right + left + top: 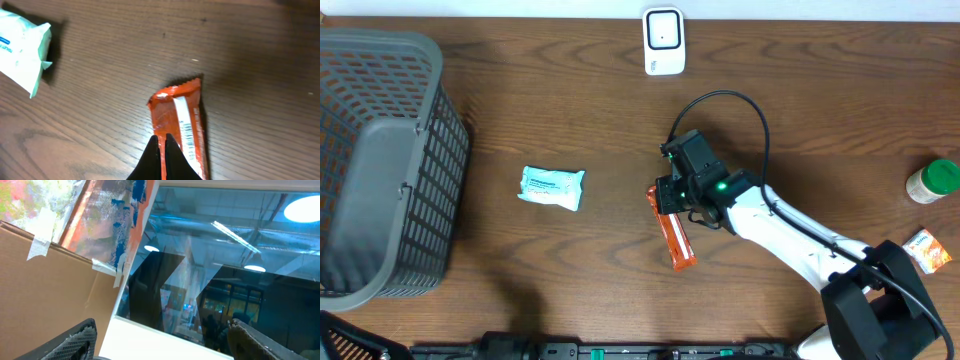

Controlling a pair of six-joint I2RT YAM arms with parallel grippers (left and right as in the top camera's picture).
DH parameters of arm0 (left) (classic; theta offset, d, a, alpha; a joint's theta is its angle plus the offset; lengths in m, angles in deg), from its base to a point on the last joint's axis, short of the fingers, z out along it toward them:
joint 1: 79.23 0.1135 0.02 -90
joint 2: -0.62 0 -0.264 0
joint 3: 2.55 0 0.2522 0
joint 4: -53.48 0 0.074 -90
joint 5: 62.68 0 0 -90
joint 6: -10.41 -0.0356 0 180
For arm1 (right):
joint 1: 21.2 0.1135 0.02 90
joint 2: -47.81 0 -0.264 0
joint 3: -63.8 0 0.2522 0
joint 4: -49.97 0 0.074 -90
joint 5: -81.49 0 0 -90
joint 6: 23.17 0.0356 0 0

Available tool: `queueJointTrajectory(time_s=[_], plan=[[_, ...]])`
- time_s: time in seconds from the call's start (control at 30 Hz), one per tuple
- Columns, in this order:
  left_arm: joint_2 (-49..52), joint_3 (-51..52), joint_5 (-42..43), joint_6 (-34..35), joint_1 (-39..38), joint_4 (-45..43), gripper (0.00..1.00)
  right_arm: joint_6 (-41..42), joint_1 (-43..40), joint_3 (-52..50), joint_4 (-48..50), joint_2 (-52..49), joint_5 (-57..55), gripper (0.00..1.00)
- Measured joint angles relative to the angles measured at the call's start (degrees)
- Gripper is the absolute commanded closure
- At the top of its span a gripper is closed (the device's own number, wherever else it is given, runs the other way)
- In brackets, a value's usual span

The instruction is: Scan the item barcode

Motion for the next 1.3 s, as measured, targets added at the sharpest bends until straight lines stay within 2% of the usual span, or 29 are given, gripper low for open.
queueJointTrajectory(time_s=[0.3,0.6,0.8,1.0,1.3], plan=[[0.0,0.0,0.0,0.0,0.0,0.0,0.16,4.4,1.5,-0.5,3.0,-8.0,0.0,0.99],[0.0,0.0,0.0,0.0,0.0,0.0,0.16,5.8,2.5,0.1,3.1,-10.1,4.0,0.99],[0.0,0.0,0.0,0.0,0.0,0.0,0.16,5.6,2.7,0.0,2.2,-3.5,3.2,0.99],[0.0,0.0,0.0,0.0,0.0,0.0,0.16,5.6,2.7,0.4,2.3,4.7,-3.0,0.99],[0.0,0.0,0.0,0.0,0.0,0.0,0.16,5.7,2.7,0.4,2.5,-5.6,-8.1,0.99]])
